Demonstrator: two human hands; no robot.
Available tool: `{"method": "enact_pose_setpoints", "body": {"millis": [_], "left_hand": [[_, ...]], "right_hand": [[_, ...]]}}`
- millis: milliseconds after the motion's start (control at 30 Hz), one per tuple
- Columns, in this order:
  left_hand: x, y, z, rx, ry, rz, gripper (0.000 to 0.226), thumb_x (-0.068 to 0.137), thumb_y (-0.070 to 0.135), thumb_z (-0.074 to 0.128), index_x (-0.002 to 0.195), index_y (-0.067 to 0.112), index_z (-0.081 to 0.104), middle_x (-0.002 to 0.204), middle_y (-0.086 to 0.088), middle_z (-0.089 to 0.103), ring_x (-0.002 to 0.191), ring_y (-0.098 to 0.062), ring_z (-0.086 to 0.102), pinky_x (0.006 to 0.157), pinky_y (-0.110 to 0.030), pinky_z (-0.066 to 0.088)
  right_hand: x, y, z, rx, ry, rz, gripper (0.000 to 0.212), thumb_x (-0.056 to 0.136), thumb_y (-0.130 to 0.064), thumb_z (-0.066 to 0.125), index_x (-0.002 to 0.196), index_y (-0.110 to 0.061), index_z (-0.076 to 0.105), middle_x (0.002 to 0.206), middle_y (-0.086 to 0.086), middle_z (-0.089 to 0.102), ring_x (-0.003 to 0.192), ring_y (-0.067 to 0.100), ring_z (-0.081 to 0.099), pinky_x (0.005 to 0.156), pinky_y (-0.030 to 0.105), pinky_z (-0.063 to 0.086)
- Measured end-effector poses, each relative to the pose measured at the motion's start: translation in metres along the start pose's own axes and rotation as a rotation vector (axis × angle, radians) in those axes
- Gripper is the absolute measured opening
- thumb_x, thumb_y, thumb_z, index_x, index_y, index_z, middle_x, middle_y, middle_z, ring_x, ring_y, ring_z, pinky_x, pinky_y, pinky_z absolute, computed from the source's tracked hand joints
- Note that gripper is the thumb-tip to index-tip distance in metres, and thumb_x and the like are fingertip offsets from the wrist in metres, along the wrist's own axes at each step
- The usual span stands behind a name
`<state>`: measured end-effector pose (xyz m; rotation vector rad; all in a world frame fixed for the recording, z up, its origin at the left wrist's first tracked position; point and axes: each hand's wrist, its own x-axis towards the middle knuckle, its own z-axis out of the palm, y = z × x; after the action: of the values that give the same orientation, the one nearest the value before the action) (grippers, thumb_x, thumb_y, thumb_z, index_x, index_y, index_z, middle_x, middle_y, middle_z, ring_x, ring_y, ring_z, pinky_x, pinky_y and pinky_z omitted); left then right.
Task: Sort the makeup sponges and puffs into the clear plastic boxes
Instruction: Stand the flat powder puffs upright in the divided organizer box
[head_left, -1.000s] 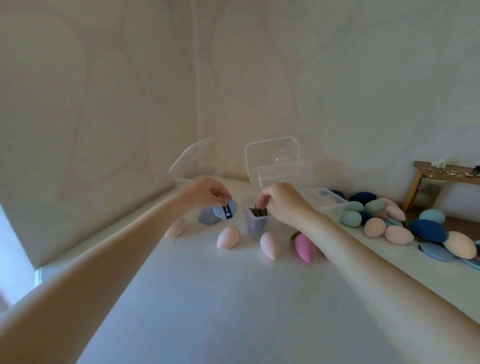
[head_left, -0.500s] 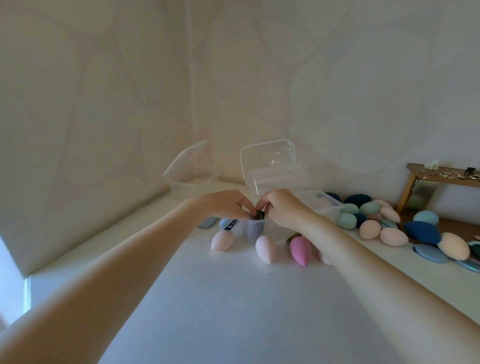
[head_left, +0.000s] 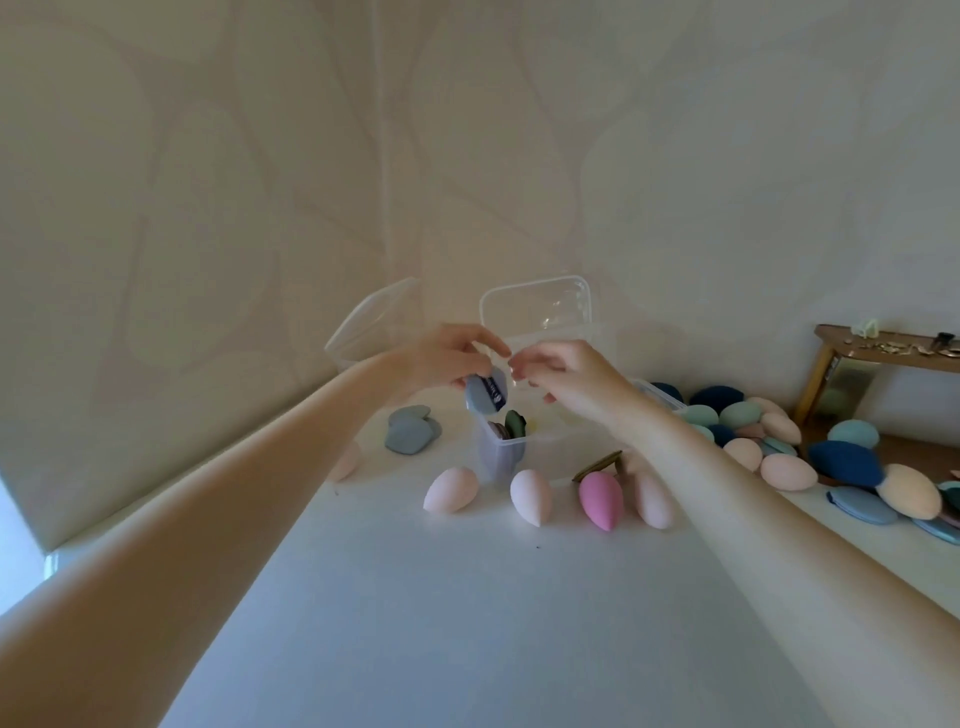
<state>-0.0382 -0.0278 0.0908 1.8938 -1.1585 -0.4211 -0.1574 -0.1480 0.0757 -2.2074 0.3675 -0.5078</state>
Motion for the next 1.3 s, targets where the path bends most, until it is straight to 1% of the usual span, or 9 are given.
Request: {"method": "enact_pose_setpoints", "body": {"millis": [67, 133, 300, 467, 633, 767, 933, 1100, 1300], "left_hand": [[0.004, 0.002, 0.006, -0.236, 0.017, -0.002, 0.022, 0.089, 0.001, 0.051, 0.103, 0.015, 0.060, 0.092, -0.013, 0.057, 0.085, -0.018, 0.058, 0.084, -0.018, 0.051], [0.010, -0.003, 0.017, -0.224, 0.062, -0.013, 0.018, 0.091, 0.005, 0.052, 0.106, 0.015, 0.059, 0.092, -0.010, 0.060, 0.081, -0.015, 0.060, 0.078, -0.019, 0.053], [0.008, -0.024, 0.028, 0.368, 0.067, 0.023, 0.020, 0.092, 0.014, 0.050, 0.102, 0.013, 0.067, 0.105, -0.002, 0.068, 0.097, -0.018, 0.062, 0.087, -0.027, 0.045], [-0.003, -0.032, 0.034, 0.537, -0.073, 0.105, 0.022, 0.090, 0.017, 0.052, 0.106, 0.018, 0.067, 0.111, 0.001, 0.067, 0.112, -0.014, 0.055, 0.090, -0.023, 0.039], [-0.001, -0.033, 0.036, 0.744, -0.034, 0.176, 0.024, 0.092, 0.023, 0.044, 0.111, 0.025, 0.059, 0.108, 0.004, 0.065, 0.114, -0.018, 0.043, 0.093, -0.030, 0.033], [0.001, -0.033, 0.036, 0.785, -0.036, 0.198, 0.024, 0.090, 0.020, 0.045, 0.113, 0.020, 0.052, 0.108, 0.010, 0.066, 0.113, -0.020, 0.044, 0.094, -0.031, 0.033], [0.001, -0.037, 0.035, 0.694, -0.016, 0.167, 0.026, 0.089, 0.017, 0.047, 0.114, 0.020, 0.048, 0.106, 0.011, 0.068, 0.111, -0.019, 0.046, 0.097, -0.032, 0.035], [0.000, -0.036, 0.035, 0.675, -0.012, 0.117, 0.020, 0.091, 0.017, 0.046, 0.108, 0.019, 0.057, 0.098, 0.009, 0.064, 0.114, -0.020, 0.044, 0.096, -0.033, 0.034], [0.009, -0.023, 0.039, 0.823, -0.095, -0.067, 0.033, 0.094, 0.021, 0.039, 0.113, 0.020, 0.066, 0.115, -0.004, 0.062, 0.124, -0.025, 0.036, 0.099, -0.036, 0.031]], "right_hand": [[-0.002, 0.000, -0.004, 0.157, -0.046, 0.045, 0.022, 0.092, -0.016, 0.058, 0.114, -0.014, 0.060, 0.089, 0.004, 0.066, 0.079, 0.015, 0.060, 0.072, 0.026, 0.047], [-0.002, 0.007, -0.004, 0.075, 0.048, 0.048, 0.019, 0.088, -0.007, 0.061, 0.107, -0.011, 0.059, 0.077, 0.007, 0.066, 0.065, 0.017, 0.059, 0.063, 0.027, 0.049], [0.000, 0.032, -0.010, -0.122, 0.407, 0.081, 0.011, 0.085, -0.006, 0.061, 0.089, -0.011, 0.051, 0.074, 0.008, 0.062, 0.058, 0.015, 0.057, 0.051, 0.016, 0.044], [0.000, 0.032, 0.000, -0.401, 0.356, -0.076, 0.010, 0.088, -0.010, 0.057, 0.096, -0.005, 0.056, 0.080, 0.008, 0.062, 0.078, 0.024, 0.057, 0.067, 0.030, 0.045], [0.003, 0.024, 0.010, -0.682, 0.230, -0.122, 0.015, 0.089, -0.010, 0.052, 0.104, -0.009, 0.052, 0.089, 0.009, 0.062, 0.087, 0.029, 0.057, 0.063, 0.032, 0.040], [0.002, 0.032, 0.020, -0.579, -0.011, 0.028, 0.022, 0.091, -0.009, 0.043, 0.100, -0.009, 0.063, 0.101, 0.011, 0.065, 0.091, 0.028, 0.057, 0.071, 0.029, 0.042], [0.007, 0.025, 0.015, -0.466, -0.094, 0.114, 0.034, 0.094, -0.031, 0.048, 0.074, -0.005, 0.057, 0.070, 0.005, 0.054, 0.069, 0.021, 0.049, 0.062, 0.030, 0.036], [0.010, 0.017, 0.024, -0.569, -0.075, 0.125, 0.014, 0.082, -0.029, 0.063, 0.083, -0.019, 0.054, 0.086, 0.000, 0.056, 0.083, 0.023, 0.053, 0.066, 0.027, 0.037], [0.017, 0.014, 0.035, -0.573, -0.104, 0.141, 0.032, 0.081, -0.038, 0.065, 0.056, -0.024, 0.051, 0.081, 0.004, 0.056, 0.095, 0.029, 0.052, 0.069, 0.026, 0.038]]}}
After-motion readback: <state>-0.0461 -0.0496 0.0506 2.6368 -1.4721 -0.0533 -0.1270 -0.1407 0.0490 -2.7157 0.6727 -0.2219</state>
